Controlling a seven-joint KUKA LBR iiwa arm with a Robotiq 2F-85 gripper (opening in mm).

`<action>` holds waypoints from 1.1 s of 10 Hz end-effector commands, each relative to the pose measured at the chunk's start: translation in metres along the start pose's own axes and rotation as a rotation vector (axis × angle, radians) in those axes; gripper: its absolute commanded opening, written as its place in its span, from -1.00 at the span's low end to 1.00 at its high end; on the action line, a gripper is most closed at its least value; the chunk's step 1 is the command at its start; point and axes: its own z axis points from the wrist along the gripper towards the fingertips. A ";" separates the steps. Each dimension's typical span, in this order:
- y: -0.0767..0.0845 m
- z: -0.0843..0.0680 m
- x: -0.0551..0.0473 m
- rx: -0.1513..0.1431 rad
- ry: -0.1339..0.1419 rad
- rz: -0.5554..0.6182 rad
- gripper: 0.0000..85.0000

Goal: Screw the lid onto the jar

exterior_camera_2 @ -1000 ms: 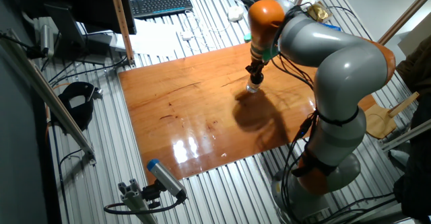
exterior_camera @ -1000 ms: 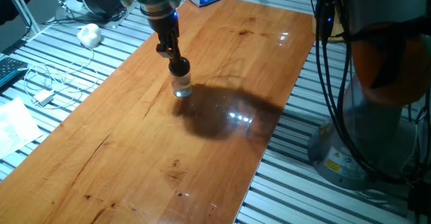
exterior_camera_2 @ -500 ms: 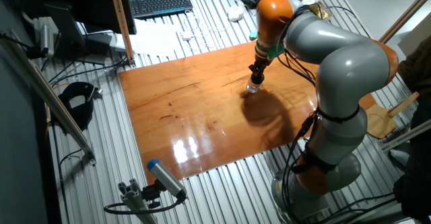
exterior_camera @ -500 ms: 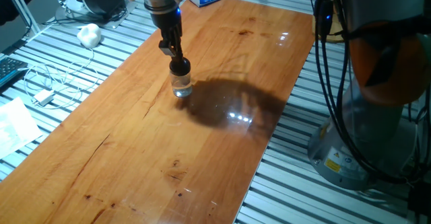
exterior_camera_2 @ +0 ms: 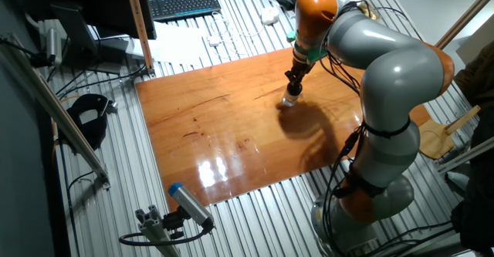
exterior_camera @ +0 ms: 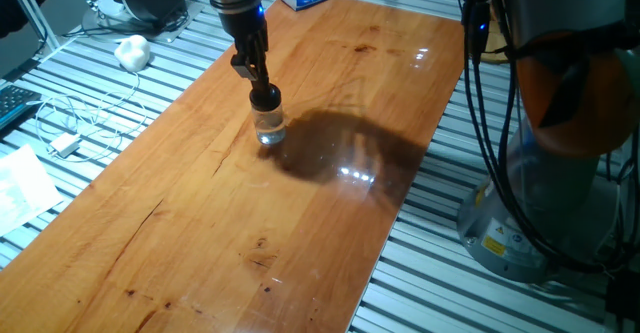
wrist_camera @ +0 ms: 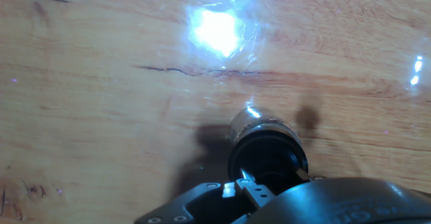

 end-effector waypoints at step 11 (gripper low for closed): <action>-0.009 0.005 -0.005 -0.050 0.034 -0.001 -1.00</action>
